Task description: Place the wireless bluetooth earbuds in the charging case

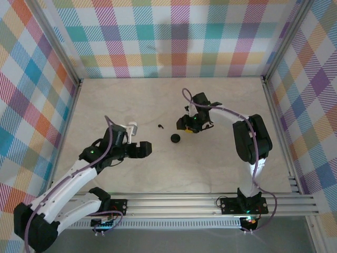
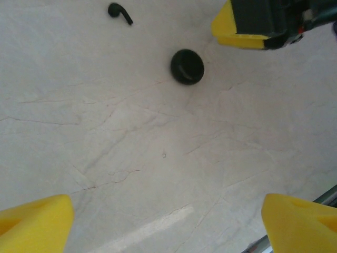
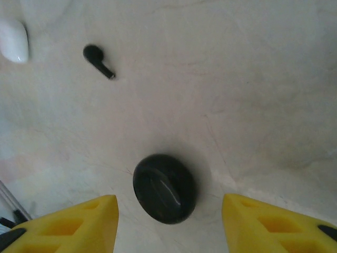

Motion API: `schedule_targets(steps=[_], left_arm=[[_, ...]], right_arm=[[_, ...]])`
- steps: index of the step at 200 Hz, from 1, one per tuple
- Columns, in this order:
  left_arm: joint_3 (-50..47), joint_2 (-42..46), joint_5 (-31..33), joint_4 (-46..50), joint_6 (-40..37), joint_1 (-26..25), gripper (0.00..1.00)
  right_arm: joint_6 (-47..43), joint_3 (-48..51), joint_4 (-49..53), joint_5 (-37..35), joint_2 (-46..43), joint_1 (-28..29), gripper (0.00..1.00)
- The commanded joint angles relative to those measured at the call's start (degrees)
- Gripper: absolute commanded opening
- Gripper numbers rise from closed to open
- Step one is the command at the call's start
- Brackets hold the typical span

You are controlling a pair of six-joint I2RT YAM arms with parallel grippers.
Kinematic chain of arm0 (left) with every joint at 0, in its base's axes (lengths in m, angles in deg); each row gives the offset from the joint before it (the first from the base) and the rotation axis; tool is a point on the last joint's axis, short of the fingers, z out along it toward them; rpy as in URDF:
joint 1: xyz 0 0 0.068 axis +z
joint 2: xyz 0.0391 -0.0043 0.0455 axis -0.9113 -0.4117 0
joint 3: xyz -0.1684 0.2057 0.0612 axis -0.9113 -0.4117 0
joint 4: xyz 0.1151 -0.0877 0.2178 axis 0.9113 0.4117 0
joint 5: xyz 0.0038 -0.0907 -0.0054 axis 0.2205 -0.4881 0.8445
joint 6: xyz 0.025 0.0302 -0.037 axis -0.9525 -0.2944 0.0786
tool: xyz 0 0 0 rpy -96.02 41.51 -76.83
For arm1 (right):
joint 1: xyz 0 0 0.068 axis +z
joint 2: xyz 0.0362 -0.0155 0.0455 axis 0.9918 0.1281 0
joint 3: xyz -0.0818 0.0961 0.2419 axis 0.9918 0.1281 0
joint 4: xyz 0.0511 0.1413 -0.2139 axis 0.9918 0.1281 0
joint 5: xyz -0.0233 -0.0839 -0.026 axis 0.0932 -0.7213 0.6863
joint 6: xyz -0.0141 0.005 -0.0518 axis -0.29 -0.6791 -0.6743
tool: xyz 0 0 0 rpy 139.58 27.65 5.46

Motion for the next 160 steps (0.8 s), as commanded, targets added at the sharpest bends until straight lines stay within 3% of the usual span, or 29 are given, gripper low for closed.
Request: schedule_targets(steps=[1, 66, 160], left_arm=[[1.3, -6.3, -2.7, -2.8, -0.9, 0.6, 0.85], [2.2, -15.0, -4.9, -7.4, -0.3, 0.6, 0.82], [0.5, -14.9, -4.1, -7.0, -0.6, 0.8, 0.8]], right_arm=[[-11.8, -2.2, 4.4, -4.5, -2.8, 3.3, 0.58], [-27.3, -7.0, 11.3, -24.5, 0.3, 11.5, 0.8], [-32.2, -12.8, 16.0, -26.2, 8.2, 13.8, 0.82]])
